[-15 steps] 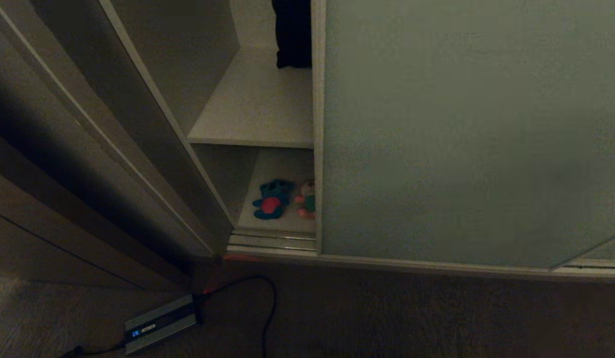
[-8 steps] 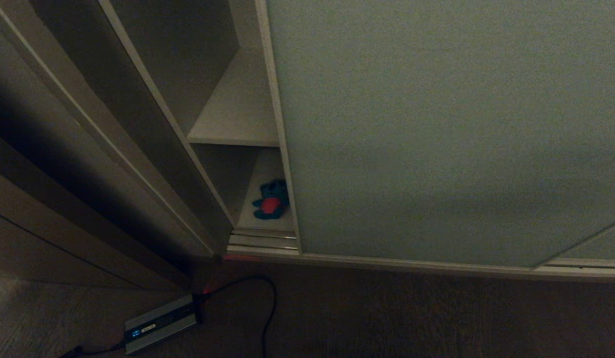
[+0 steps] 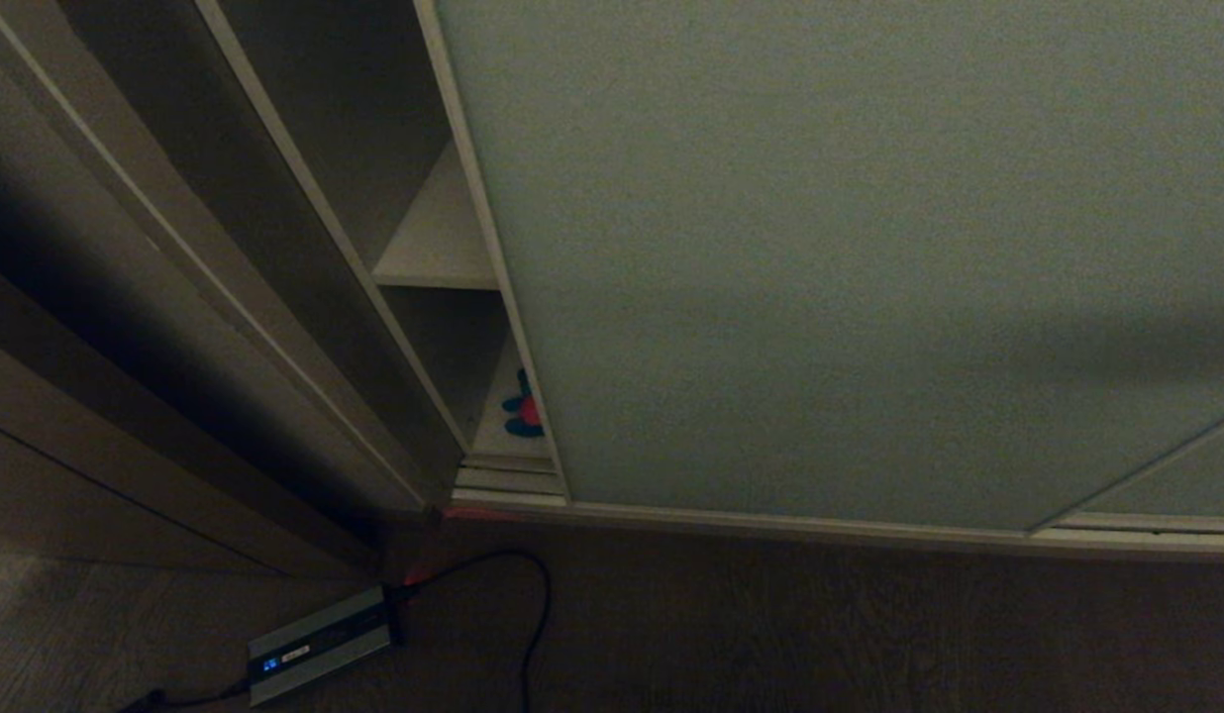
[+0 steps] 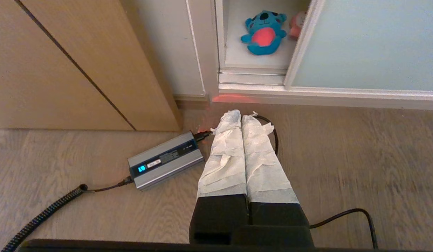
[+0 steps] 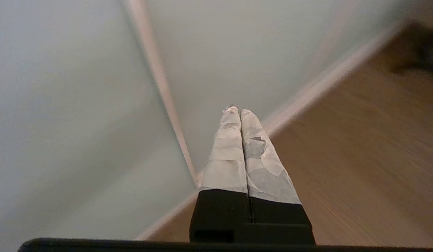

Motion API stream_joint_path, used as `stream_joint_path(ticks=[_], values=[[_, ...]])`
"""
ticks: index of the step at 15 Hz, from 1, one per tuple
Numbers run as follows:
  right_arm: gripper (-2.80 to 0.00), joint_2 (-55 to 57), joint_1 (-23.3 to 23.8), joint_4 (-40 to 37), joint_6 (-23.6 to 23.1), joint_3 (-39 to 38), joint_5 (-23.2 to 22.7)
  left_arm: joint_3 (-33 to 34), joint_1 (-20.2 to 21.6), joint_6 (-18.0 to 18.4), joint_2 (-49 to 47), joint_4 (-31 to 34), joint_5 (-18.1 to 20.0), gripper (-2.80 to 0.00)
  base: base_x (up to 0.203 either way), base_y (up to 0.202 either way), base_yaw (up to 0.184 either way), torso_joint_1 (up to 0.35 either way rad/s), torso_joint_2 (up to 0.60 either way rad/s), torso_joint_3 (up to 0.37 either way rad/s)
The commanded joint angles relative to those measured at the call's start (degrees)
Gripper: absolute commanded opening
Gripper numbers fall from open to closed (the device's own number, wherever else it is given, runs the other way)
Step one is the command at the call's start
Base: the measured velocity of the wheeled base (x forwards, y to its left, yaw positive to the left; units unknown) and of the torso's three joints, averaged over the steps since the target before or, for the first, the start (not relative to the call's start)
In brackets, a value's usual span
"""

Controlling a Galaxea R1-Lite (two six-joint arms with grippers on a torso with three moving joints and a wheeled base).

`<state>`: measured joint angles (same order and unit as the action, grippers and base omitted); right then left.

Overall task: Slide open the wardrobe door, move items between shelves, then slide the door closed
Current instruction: Close the door

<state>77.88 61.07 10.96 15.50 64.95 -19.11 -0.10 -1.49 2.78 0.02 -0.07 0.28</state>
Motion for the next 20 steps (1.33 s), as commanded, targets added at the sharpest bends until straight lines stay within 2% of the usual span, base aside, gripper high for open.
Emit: stream_joint_path(ticks=[1,4,6,10,14,20], values=[[-2.8,9.3,2.9,0.1,0.4,6.2,-12.2,0.0,0.0,0.0,0.1,0.0,0.0,-2.8,0.0,0.0,0.0,0.0,0.0,0.0],[-2.8,13.3,3.7,0.4,2.0,9.0,-22.2,0.0,0.0,0.0,0.1,0.0,0.0,-2.8,0.0,0.0,0.0,0.0,0.0,0.0],[-2.8,15.7,3.2,0.4,3.1,11.1,-25.6,0.0,0.0,0.0,0.1,0.0,0.0,-2.8,0.0,0.0,0.0,0.0,0.0,0.0],[-2.8,19.0,-0.7,0.4,6.8,15.9,-26.1,0.0,0.0,0.0,0.1,0.0,0.0,-2.8,0.0,0.0,0.0,0.0,0.0,0.0],[-2.8,21.6,-5.9,4.8,7.2,15.5,-25.7,0.0,0.0,0.0,0.1,0.0,0.0,-2.8,0.0,0.0,0.0,0.0,0.0,0.0],[-2.8,23.6,-8.1,6.2,7.3,16.0,-25.6,0.0,0.1,0.0,0.1,0.0,0.1,-2.8,0.0,0.0,0.0,0.0,0.0,0.0]])
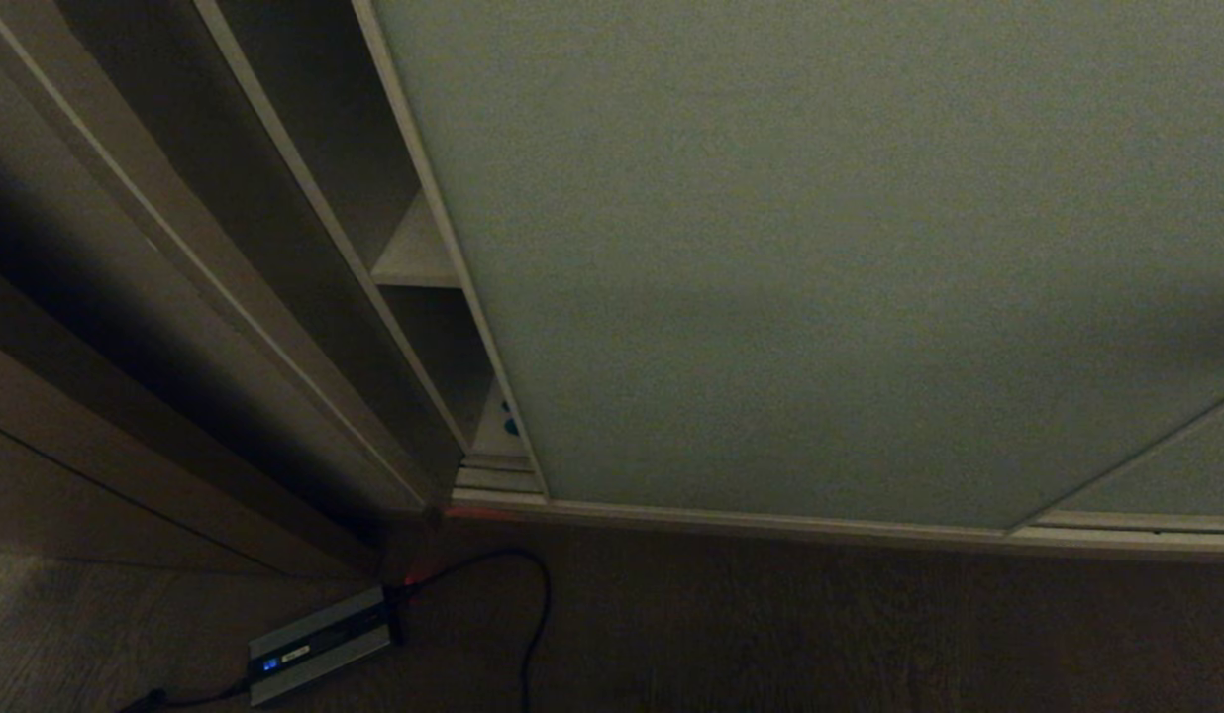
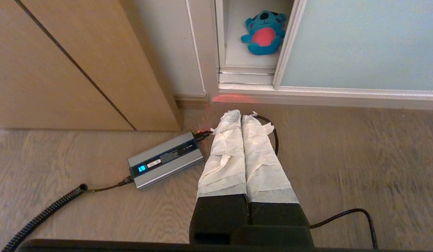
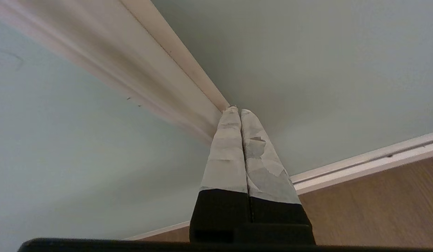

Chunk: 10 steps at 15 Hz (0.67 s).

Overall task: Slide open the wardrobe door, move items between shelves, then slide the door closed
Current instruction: Close the door

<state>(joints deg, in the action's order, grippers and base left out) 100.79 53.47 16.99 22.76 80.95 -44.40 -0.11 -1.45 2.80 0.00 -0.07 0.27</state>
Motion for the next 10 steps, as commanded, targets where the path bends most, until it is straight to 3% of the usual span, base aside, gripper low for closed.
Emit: stream_joint_path(ticks=[1,10], values=[[-2.8,0.7,-0.9,0.2,0.2,-0.1,-0.3,0.0,0.0,0.0,0.1,0.0,0.0,-2.8,0.0,0.0,0.0,0.0,0.0,0.0],[-2.8,-2.0,-5.1,4.7,0.7,-5.0,4.2,0.0,0.0,0.0,0.1,-0.1,0.0,-2.8,0.0,0.0,0.0,0.0,0.0,0.0]])
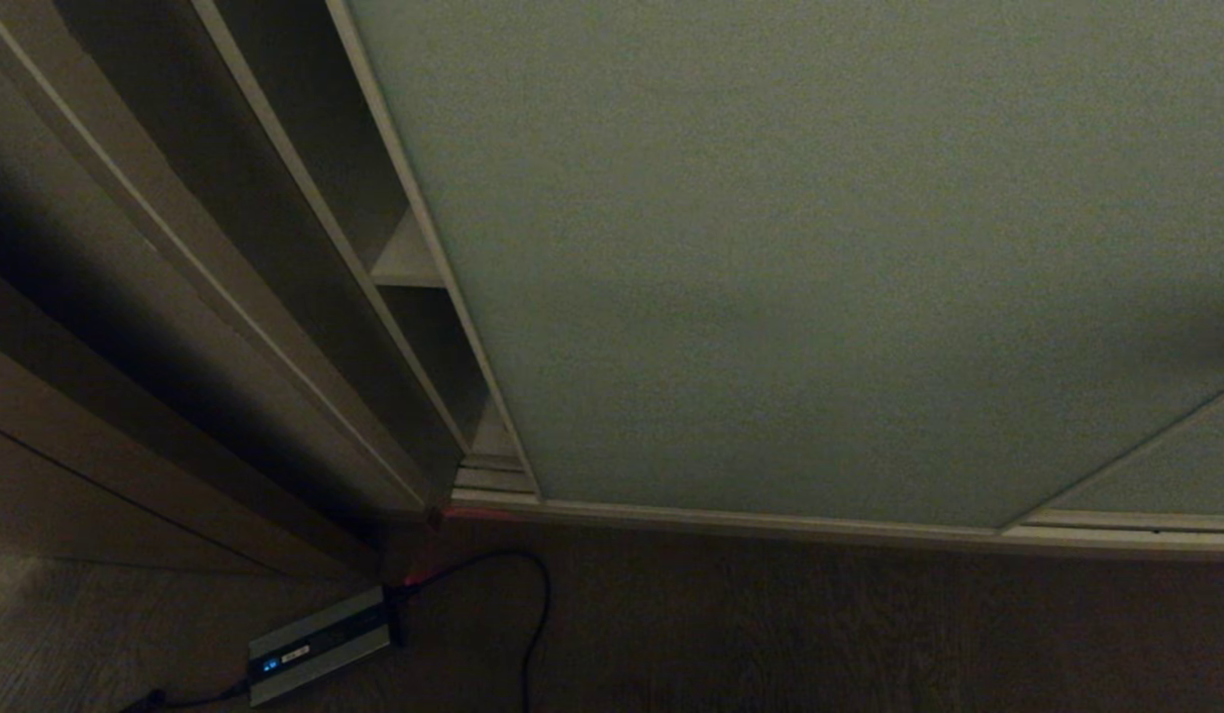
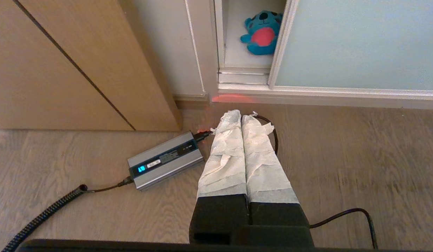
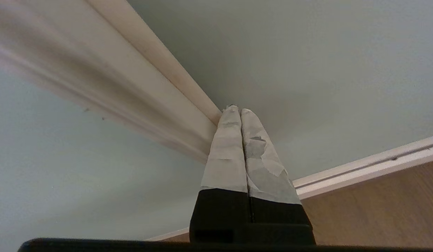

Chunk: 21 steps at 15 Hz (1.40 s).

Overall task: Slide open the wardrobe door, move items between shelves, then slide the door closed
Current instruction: Close the door

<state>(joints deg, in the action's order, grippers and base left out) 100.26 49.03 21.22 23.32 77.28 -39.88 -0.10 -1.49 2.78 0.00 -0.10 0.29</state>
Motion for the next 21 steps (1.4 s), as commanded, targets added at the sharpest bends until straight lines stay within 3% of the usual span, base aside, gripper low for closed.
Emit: stream_joint_path(ticks=[1,11,13,18,21], values=[[-2.8,-2.2,-1.0,0.6,0.2,-1.9,-0.3,0.0,0.0,0.0,0.1,0.0,0.0,-2.8,0.0,0.0,0.0,0.0,0.0,0.0],[-2.8,-9.5,-2.6,1.1,-1.3,-10.6,-0.4,0.0,0.0,0.0,0.1,0.0,0.0,-2.8,0.0,0.0,0.0,0.0,0.0,0.0],[-2.8,-11.9,-2.3,0.7,-4.1,-14.0,1.1,0.0,0.0,0.0,0.1,0.0,0.0,-2.8,0.0,0.0,0.0,0.0,0.0,0.0],[-2.8,-25.7,-3.4,-0.3,-15.1,-28.2,11.5,0.0,0.0,0.0,0.1,0.0,0.0,-2.8,0.0,0.0,0.0,0.0,0.0,0.0],[-2.8,-39.5,-11.3,1.1,-22.6,-38.8,13.9,0.0,0.0,0.0,0.1,0.0,0.0,-2.8,0.0,0.0,0.0,0.0,0.0,0.0]])
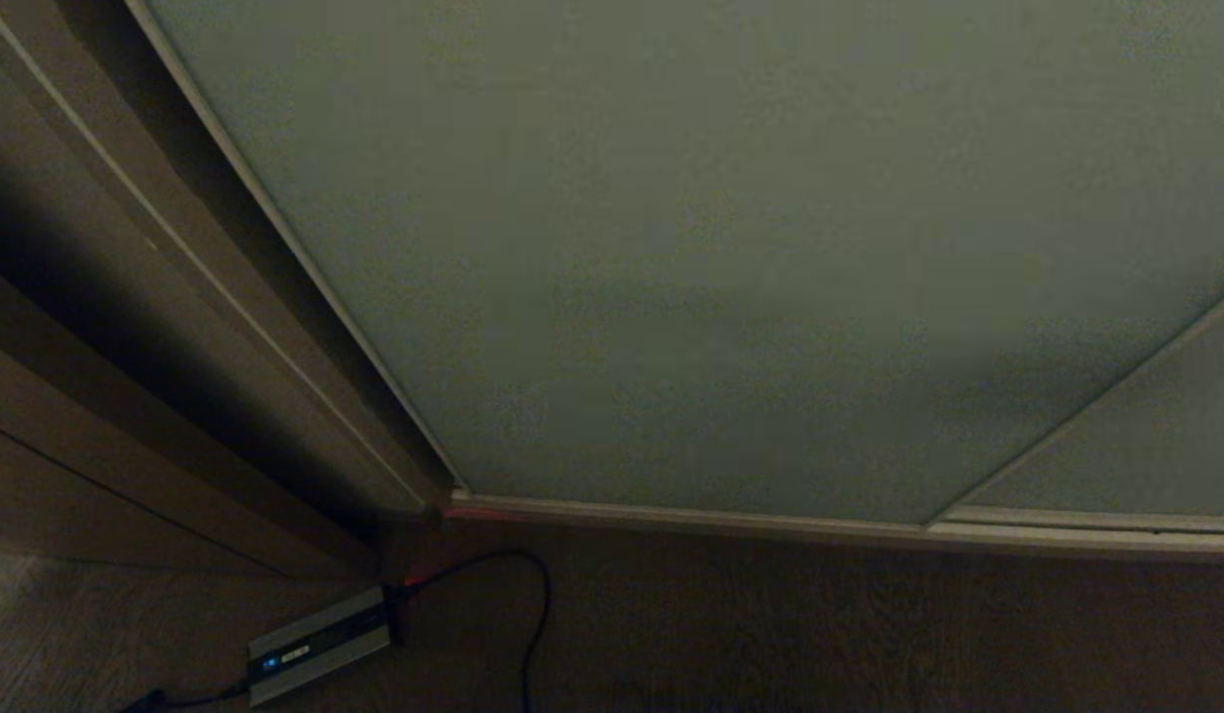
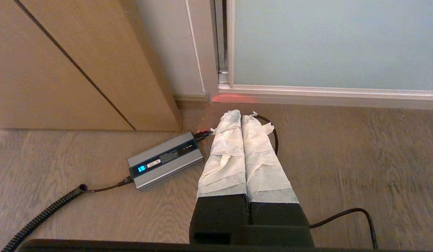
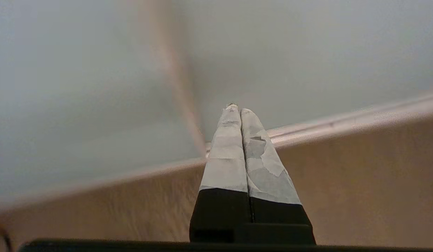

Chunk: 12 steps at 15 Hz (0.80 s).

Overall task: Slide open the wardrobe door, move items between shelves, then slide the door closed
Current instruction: Close the door

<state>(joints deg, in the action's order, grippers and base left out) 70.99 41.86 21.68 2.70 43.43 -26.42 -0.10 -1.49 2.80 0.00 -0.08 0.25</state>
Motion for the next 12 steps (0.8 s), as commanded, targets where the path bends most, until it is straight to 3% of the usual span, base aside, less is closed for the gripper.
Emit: stream_joint_path(ticks=[1,4,8,10,12], values=[[-2.8,-14.3,-10.1,1.4,-3.3,-8.0,2.1,0.0,0.0,0.0,0.1,0.0,0.1,-2.8,0.0,0.0,0.0,0.0,0.0,0.0],[-2.8,-29.4,-26.3,-1.2,-5.5,-16.1,8.4,0.0,0.0,0.0,0.1,0.0,0.0,-2.8,0.0,0.0,0.0,0.0,0.0,0.0],[-2.8,-51.2,-33.9,-14.1,-6.4,-27.6,13.5,0.0,0.0,0.0,0.1,0.0,0.0,-2.8,0.0,0.0,0.0,0.0,0.0,0.0],[-2.8,-55.3,-36.5,-23.9,-4.6,-30.9,17.8,0.0,0.1,0.0,0.1,0.0,0.0,-2.8,0.0,0.0,0.0,0.0,0.0,0.0],[-2.8,-57.8,-42.9,-28.2,-2.6,-31.6,19.8,0.0,0.0,0.0,0.1,0.0,0.0,-2.8,0.0,0.0,0.0,0.0,0.0,0.0]])
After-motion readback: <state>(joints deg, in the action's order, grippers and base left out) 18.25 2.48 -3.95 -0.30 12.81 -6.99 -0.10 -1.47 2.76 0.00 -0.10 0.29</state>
